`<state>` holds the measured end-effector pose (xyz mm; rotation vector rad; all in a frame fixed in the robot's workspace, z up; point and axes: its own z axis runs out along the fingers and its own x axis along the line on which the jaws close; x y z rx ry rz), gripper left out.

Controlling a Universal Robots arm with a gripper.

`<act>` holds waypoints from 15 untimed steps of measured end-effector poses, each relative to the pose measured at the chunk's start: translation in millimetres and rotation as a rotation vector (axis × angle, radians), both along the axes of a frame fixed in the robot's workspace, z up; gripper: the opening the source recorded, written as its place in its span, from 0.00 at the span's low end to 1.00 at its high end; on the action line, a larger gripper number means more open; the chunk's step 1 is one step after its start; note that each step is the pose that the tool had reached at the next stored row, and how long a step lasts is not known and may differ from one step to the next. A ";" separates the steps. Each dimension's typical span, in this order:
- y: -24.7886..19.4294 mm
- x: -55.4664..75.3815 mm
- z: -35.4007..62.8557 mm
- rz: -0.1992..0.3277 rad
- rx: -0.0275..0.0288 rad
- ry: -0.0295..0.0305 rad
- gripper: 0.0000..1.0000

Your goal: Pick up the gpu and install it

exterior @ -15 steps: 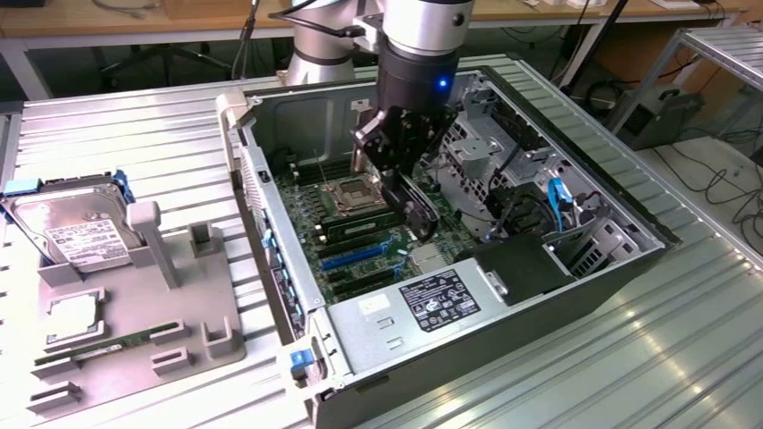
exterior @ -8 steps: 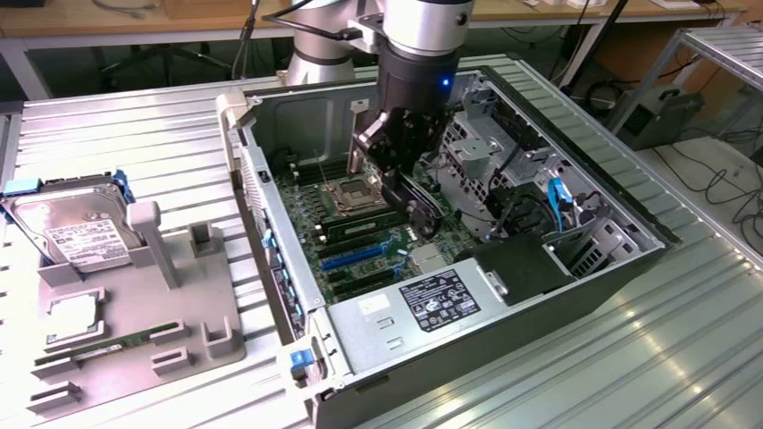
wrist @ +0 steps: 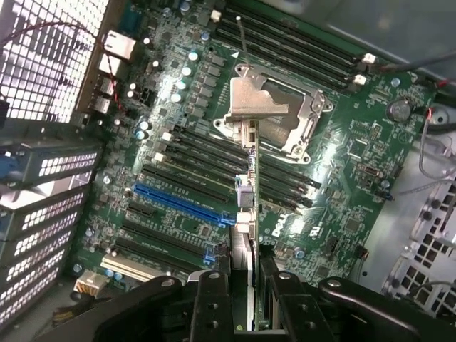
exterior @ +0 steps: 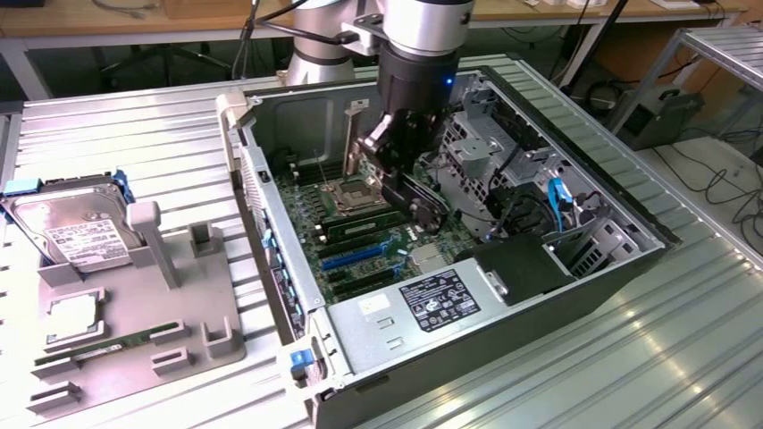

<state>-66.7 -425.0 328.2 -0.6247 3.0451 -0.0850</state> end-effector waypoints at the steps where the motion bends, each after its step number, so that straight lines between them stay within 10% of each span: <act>1: 0.0 0.0 0.0 0.012 0.0000 0.0000 0.27; 15: 0.0 0.0 0.0 0.208 -0.0001 0.0000 0.27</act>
